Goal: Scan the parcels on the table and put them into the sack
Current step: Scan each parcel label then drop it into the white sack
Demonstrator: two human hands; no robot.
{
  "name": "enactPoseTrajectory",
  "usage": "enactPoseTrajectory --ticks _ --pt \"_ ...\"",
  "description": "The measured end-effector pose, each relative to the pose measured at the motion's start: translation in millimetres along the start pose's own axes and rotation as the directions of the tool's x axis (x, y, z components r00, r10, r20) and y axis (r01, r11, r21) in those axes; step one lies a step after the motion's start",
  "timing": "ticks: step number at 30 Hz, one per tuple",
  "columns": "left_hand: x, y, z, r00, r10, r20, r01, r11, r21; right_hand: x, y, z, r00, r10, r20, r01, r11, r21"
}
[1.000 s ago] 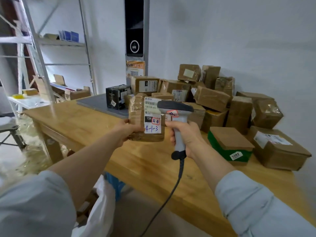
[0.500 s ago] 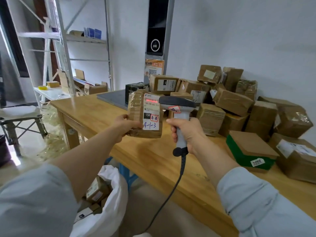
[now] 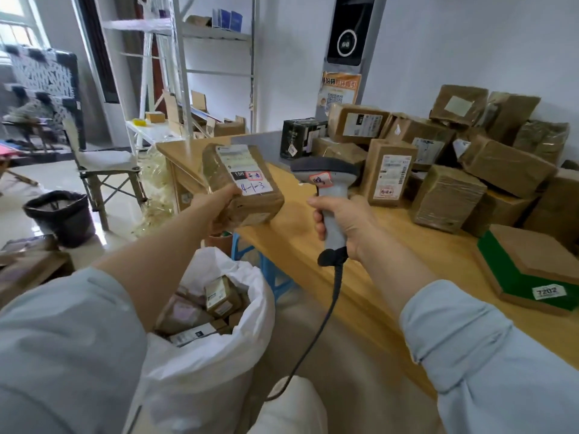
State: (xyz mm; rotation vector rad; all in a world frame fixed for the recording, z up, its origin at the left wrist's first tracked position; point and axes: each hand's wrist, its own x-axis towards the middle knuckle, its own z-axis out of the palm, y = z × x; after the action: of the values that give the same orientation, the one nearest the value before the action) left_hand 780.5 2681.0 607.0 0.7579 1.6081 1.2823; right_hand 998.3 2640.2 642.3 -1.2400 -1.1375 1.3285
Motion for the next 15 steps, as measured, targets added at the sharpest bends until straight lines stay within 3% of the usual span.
enactPoseTrajectory --ticks 9,12,15 --pt "22.1 -98.4 -72.4 0.930 -0.346 -0.126 0.347 0.938 -0.014 12.4 57.0 55.3 0.973 0.187 0.136 -0.167 0.975 -0.145" --pt "29.3 -121.4 -74.6 0.909 -0.385 -0.161 0.398 0.916 0.057 20.3 68.1 64.5 0.964 0.218 0.152 -0.192 0.967 -0.166" --pt "30.1 -127.3 -67.3 0.909 -0.403 -0.105 0.411 0.910 0.062 27.5 77.8 67.0 0.960 0.242 0.138 -0.219 0.961 -0.167"
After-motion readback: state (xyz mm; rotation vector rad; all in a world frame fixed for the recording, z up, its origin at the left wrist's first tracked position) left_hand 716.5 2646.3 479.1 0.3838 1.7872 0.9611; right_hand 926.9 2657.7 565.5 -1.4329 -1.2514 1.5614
